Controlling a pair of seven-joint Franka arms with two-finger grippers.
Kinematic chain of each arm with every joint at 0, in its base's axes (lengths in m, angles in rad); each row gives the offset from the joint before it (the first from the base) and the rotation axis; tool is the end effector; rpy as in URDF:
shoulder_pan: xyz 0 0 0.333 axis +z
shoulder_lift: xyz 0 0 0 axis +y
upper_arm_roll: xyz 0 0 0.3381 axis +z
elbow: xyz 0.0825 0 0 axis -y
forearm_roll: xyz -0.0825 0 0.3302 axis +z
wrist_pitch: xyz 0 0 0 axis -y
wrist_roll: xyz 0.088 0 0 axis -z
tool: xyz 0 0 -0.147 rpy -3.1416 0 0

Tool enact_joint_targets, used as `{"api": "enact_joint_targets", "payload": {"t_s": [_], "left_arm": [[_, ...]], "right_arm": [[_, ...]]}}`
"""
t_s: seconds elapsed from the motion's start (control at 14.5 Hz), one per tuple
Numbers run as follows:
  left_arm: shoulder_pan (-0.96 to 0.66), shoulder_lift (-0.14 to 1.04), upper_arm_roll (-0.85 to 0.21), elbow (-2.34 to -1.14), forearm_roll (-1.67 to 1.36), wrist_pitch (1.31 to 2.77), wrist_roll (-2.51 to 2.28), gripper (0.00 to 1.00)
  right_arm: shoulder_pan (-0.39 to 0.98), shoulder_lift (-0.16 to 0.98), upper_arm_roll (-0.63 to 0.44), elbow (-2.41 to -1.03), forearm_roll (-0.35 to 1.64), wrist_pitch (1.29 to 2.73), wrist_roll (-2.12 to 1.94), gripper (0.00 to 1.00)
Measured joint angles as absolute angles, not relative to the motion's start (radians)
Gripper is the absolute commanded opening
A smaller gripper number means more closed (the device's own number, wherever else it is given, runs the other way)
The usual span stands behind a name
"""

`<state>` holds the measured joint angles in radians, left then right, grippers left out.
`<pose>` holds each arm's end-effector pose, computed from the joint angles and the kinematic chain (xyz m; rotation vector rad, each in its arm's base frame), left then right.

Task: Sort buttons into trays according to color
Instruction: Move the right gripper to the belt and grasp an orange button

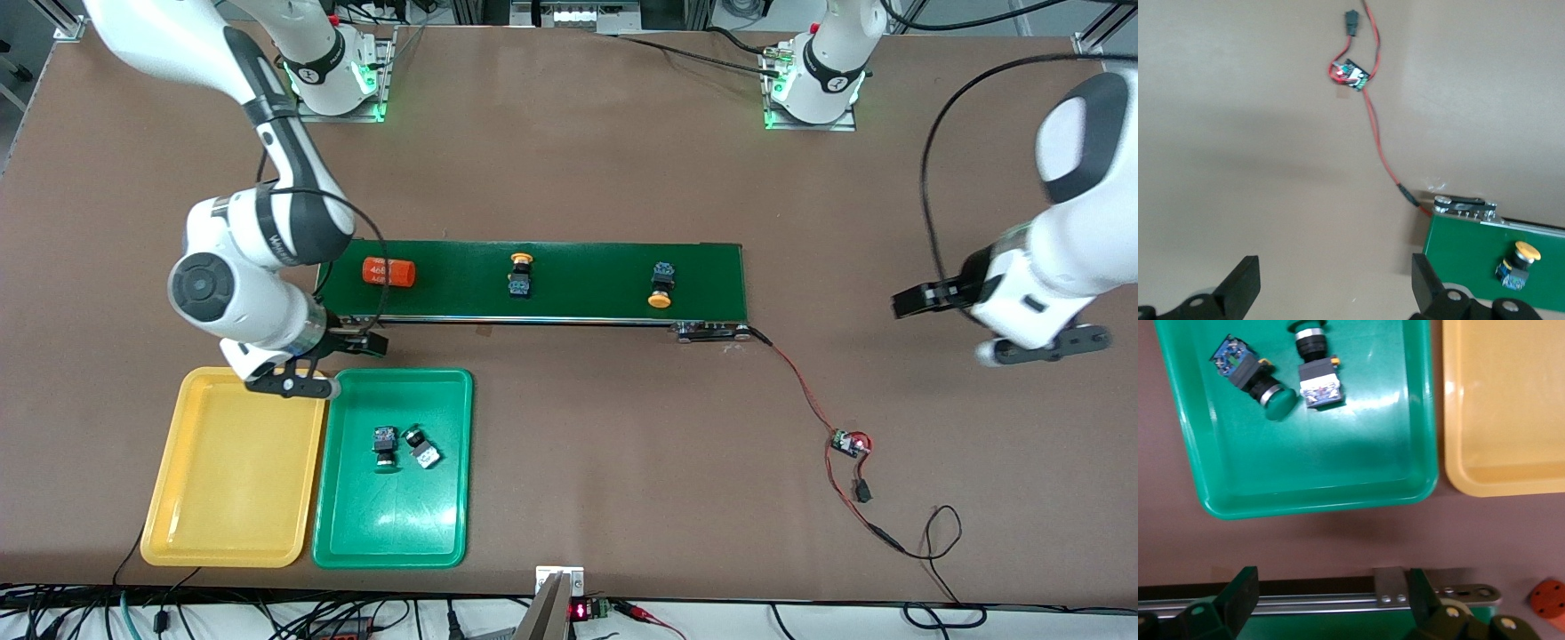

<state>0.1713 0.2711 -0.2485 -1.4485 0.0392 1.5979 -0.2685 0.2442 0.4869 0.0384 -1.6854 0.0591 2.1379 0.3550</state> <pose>0.5767 -0.0217 0.5166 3.1144 0.3014 -0.1824 0.6074 0.1783 0.3248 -3.0827 0.1684 0.0828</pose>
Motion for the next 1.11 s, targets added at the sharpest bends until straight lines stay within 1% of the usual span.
{"api": "enact_joint_targets", "payload": {"t_s": [0.21,0.41,0.76,0.9,1.11], "left_arm": [[0.193,0.252,-0.249,-1.393,0.032,1.55,-0.247,1.0],[0.196,0.225,-0.251,-1.389,0.029,1.55,-0.241,1.0],[0.271,0.191,-0.25,-1.388,0.027,1.525,-0.115,1.0],[0.264,0.191,-0.256,-1.388,0.027,1.52,-0.151,1.0],[0.253,0.19,-0.261,-1.388,0.027,1.517,-0.157,1.0]], "right_arm": [[0.264,0.487,0.049,-1.71,0.119,2.201,0.384,1.0],[0.302,0.488,0.06,-1.723,0.159,2.217,0.452,1.0],[0.368,0.487,0.063,-1.775,0.159,2.219,0.482,1.0],[0.372,0.472,0.063,-1.81,0.159,2.222,0.482,1.0],[0.369,0.421,0.056,-1.865,0.159,2.222,0.482,1.0]]}}
